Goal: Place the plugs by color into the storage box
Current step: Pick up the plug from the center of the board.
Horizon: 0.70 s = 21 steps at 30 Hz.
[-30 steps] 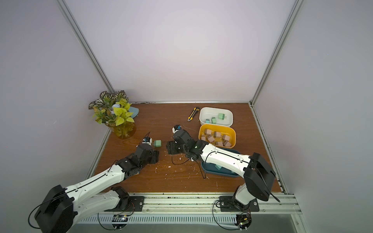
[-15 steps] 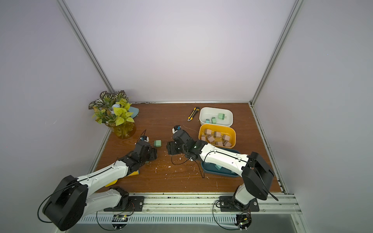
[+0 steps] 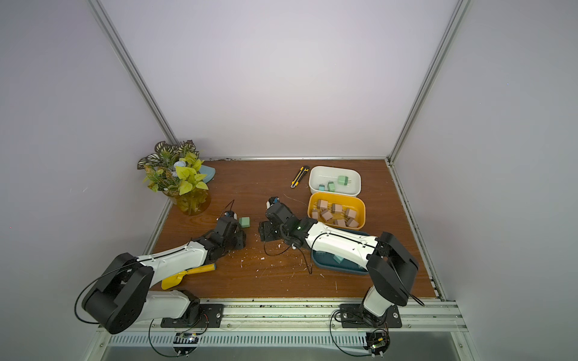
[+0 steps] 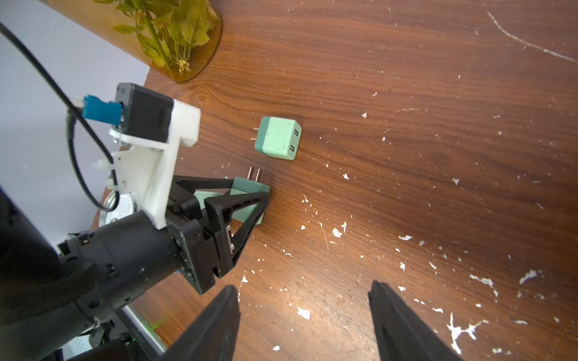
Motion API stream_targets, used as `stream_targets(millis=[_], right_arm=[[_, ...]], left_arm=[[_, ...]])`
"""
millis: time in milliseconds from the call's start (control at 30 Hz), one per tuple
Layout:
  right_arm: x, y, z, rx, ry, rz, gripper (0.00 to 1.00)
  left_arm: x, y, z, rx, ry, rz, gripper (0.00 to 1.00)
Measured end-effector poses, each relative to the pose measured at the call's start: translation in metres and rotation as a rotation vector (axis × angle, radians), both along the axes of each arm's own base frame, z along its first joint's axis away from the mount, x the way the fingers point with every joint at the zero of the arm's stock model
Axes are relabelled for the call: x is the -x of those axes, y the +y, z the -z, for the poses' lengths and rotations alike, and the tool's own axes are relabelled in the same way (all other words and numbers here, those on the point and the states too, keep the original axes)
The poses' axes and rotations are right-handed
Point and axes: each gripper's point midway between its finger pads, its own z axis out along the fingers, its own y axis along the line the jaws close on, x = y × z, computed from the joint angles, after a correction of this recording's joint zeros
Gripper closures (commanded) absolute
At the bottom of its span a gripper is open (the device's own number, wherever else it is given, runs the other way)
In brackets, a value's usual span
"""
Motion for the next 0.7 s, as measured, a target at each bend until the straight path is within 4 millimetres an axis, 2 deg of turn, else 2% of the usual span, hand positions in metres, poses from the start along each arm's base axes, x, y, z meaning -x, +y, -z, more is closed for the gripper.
stream_targets(millis=[267,433,700], right_arm=[[-0.003,-0.003,0.000,0.015,-0.013,0.013,0.28],[-0.004,-0.007,-0.002,0.025,-0.024,0.027,0.28],[-0.009,-0.020,-0.036,-0.016,-0.099,0.078,0.27]], left_arm=[[0.000,-0.002,-0.001,0.007,0.000,0.014,0.66],[0.001,-0.006,-0.011,0.034,-0.018,0.026,0.68],[-0.005,-0.015,-0.046,0.095,-0.096,0.047,0.68]])
